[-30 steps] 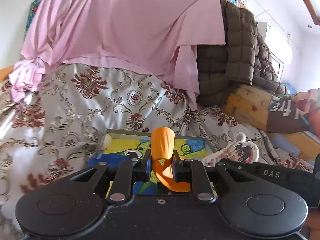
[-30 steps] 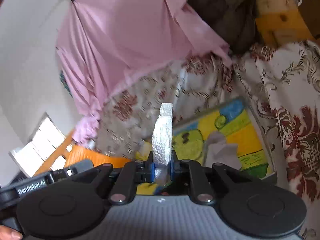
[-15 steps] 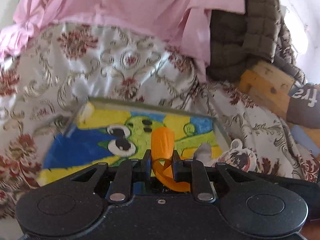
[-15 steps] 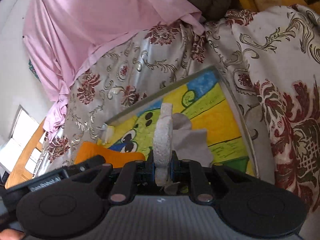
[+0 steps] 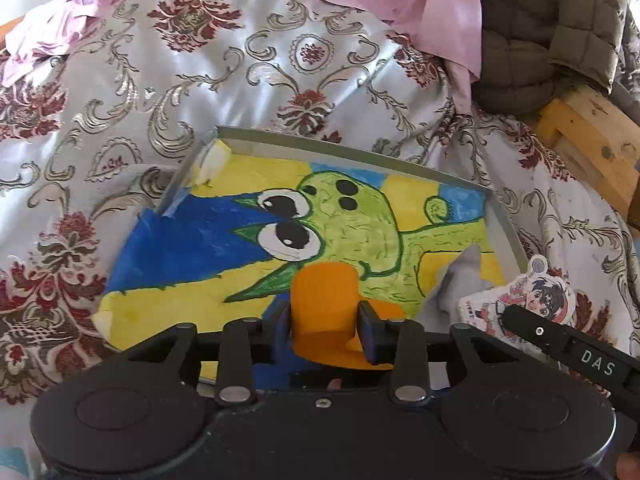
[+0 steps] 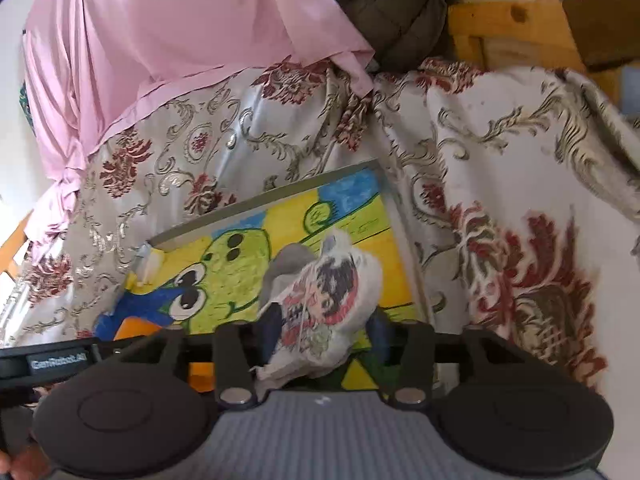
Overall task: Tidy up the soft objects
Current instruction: 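Lower the orange piece onto the painting and open the left gripper while the right gripper places the plush badge, then move the left gripper to the grey cloth and grasp it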
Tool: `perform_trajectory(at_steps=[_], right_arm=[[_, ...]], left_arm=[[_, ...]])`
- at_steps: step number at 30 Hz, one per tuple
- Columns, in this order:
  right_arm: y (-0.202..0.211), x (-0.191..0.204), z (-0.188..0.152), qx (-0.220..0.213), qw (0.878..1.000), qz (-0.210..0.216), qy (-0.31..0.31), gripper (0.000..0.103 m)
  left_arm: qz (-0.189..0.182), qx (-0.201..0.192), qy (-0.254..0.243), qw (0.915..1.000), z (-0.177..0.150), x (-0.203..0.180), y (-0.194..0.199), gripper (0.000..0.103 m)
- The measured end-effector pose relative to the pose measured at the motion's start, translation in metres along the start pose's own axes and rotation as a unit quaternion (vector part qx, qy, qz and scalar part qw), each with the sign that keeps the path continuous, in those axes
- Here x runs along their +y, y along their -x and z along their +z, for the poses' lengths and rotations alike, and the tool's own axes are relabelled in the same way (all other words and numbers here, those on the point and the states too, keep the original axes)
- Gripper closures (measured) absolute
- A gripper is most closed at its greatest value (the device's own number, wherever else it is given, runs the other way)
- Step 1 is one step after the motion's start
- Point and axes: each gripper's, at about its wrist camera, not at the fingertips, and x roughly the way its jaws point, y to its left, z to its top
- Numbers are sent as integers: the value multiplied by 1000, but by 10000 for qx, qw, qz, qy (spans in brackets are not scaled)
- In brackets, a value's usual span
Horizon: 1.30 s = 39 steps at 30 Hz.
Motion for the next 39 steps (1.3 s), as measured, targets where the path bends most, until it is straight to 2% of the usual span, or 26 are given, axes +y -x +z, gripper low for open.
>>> perform_trajectory(at_steps=[2,4,6,11,13,18,24,30,39], right_arm=[[4,1,1,-64,10000,-43,54,43],[9,0,2,-144,9999,-45,60,39],[16,1,4,-244,9996,-90,107,34],[47,8,6,-709,9970,-65,289,23],[62,12,6,-917,9952,-26,344,16],[104,29,5,-1406,9879,97,650,7],[153,57,-10,-1813,9780,77,1025,1],[194,72,-37,-2068,9724,29,1080,0],[256,94,-91,-2410,9611,37,1347,0]], left_arm=[[117,-84,-107,9998,0,-2,5,55],[276,-218,-242,9991,-1,-5,11,38],[406,-365,-369,9978,-2,-8,19,34],[481,-716,-606,9944,-5,-14,46,30],[519,-946,-652,9920,-9,-15,61,21],[565,-1340,-638,9873,-16,-15,102,19],[506,-1813,-431,9812,-27,-7,158,10],[485,-2241,-439,9724,-51,0,210,5],[432,-2575,-537,9638,-104,18,271,1]])
